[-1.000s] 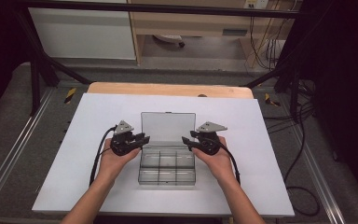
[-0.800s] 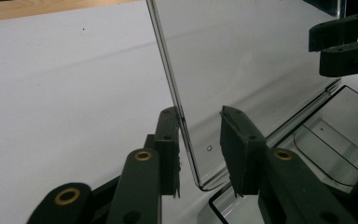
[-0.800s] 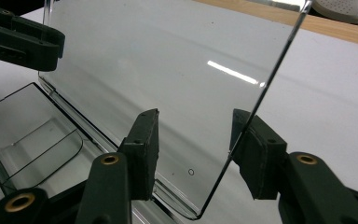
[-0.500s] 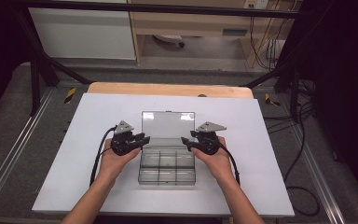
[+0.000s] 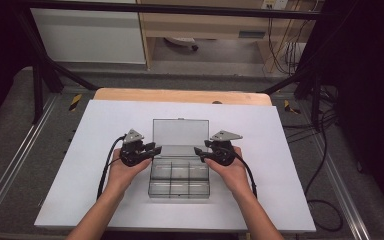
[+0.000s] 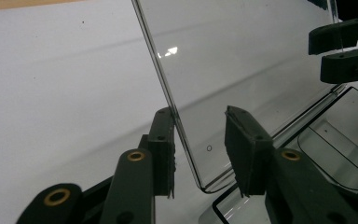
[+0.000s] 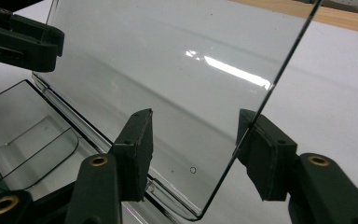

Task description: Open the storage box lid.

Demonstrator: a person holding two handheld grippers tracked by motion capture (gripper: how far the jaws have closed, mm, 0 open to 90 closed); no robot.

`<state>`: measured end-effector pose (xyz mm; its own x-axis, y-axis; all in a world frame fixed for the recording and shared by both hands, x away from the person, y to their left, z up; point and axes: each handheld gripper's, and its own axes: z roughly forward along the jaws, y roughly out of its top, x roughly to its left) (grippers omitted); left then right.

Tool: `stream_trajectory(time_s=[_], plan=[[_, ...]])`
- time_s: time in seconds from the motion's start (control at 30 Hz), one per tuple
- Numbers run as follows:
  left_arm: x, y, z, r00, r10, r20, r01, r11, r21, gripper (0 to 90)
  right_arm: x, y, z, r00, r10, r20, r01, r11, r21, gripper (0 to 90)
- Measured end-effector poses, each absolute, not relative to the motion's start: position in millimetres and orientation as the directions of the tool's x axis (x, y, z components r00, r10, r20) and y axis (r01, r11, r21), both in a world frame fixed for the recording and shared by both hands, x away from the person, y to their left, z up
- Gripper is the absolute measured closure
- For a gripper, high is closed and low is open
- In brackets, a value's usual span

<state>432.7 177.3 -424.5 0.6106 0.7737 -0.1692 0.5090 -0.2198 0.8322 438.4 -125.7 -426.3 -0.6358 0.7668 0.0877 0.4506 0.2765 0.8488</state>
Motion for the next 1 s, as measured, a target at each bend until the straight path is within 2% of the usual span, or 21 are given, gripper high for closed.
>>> stream_trajectory(time_s=[1.0], plan=[[436.2, 177.7, -430.5, 0.594, 0.778, -0.205, 0.550, -0.207, 0.809, 56.9, 443.2, -126.1, -432.6, -0.618, 0.773, 0.143, 0.508, 0.254, 0.823, 38.9]])
